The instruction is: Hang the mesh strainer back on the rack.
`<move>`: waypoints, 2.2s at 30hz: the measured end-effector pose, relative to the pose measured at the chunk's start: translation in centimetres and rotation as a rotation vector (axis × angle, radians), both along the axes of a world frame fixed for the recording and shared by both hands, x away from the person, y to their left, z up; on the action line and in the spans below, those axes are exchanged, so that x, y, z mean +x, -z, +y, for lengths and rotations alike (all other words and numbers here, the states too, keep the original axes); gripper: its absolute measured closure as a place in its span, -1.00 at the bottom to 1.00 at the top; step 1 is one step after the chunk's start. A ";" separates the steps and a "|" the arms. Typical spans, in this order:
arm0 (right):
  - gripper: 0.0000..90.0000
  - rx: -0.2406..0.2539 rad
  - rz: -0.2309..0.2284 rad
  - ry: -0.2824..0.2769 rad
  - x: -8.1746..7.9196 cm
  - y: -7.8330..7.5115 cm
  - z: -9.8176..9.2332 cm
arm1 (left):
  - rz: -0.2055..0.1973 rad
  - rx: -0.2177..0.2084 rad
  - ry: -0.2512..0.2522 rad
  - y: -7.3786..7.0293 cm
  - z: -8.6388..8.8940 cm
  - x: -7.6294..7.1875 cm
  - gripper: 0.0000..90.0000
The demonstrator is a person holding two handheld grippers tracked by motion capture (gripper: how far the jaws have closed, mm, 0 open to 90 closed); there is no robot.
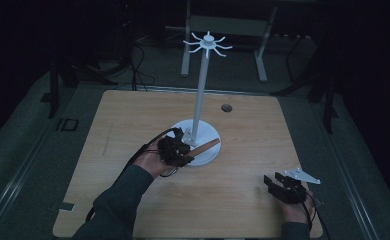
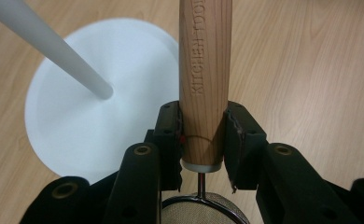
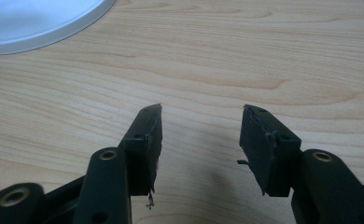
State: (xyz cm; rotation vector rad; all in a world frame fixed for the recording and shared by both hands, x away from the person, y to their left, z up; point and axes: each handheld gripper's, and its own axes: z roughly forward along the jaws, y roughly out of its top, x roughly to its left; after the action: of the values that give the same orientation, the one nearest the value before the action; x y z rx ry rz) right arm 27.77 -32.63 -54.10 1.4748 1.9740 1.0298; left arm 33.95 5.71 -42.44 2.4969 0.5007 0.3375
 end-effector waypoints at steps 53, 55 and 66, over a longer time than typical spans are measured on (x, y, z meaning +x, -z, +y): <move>0.08 0.001 0.002 0.010 0.2 0.1 -0.1 | -0.198 -0.525 -0.334 -5.5 4.0 -0.9 0.55; 0.08 0.002 0.003 0.011 0.2 0.1 -0.1 | -0.205 -0.539 -0.346 -5.7 4.0 -0.9 0.55; 0.08 0.004 0.003 0.014 0.2 0.1 -0.1 | -0.228 -0.630 -0.400 -6.7 4.1 -1.1 0.55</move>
State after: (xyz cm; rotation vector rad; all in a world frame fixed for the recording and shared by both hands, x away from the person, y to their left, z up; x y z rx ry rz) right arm 27.97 -32.74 -54.24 1.4918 1.9619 1.0264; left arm 32.86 9.83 -35.78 1.7213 0.8594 0.5173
